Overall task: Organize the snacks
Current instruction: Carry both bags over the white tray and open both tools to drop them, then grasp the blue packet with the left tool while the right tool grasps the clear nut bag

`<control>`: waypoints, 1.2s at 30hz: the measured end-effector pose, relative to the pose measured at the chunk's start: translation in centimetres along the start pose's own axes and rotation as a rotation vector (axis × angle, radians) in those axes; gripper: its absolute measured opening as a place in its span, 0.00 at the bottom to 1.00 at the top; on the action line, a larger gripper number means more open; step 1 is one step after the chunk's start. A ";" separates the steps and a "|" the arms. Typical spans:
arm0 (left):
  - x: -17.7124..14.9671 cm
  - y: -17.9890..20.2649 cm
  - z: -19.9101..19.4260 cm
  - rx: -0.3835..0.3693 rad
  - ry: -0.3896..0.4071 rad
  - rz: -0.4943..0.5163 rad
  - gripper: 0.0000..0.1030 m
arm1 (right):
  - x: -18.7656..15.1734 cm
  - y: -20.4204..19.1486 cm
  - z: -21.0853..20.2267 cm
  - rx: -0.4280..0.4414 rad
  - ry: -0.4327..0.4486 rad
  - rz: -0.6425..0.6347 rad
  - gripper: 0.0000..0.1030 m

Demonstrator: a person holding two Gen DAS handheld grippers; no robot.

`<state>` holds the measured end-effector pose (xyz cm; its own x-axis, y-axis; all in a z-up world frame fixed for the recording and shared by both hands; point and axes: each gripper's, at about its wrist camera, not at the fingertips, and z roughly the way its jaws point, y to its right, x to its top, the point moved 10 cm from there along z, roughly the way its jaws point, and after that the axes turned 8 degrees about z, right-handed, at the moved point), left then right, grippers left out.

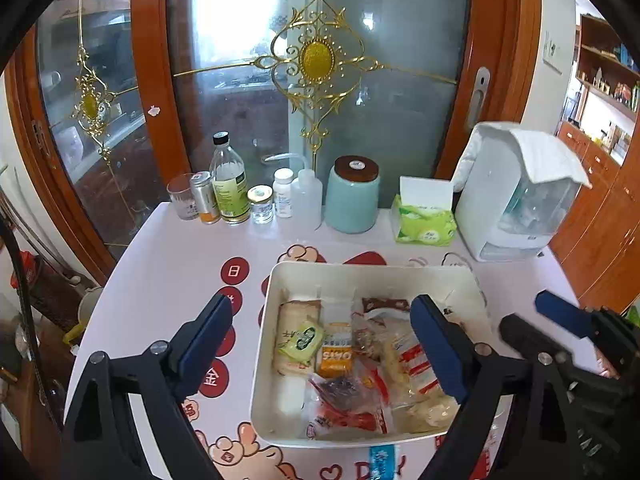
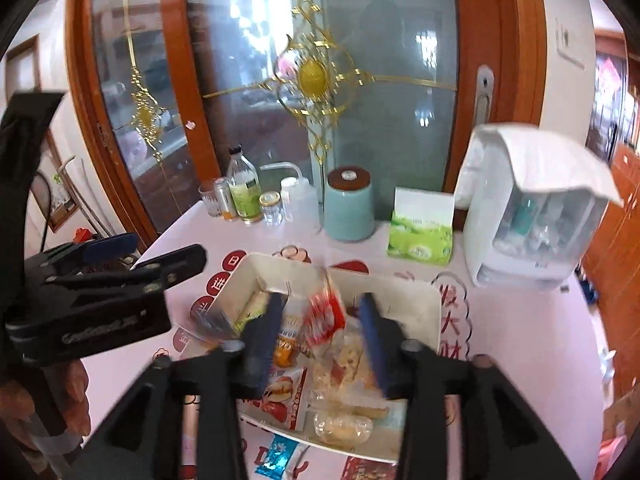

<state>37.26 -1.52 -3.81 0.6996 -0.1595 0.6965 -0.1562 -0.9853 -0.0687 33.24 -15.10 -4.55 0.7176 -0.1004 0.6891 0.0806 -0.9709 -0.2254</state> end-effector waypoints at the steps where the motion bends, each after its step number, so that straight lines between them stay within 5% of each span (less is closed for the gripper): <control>1: -0.3 -0.1 0.2 0.004 -0.008 0.004 0.88 | -0.1 0.3 0.1 0.004 -0.002 0.013 0.51; 36: -5.1 4.2 -3.6 -0.046 -0.042 0.055 0.89 | -4.4 3.9 -4.5 -0.025 -0.036 0.067 0.52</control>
<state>30.53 -4.62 -5.04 0.7177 -0.2170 0.6617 -0.2263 -0.9713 -0.0730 27.29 -19.42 -5.34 0.7452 -0.1578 0.6479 0.0149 -0.9674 -0.2528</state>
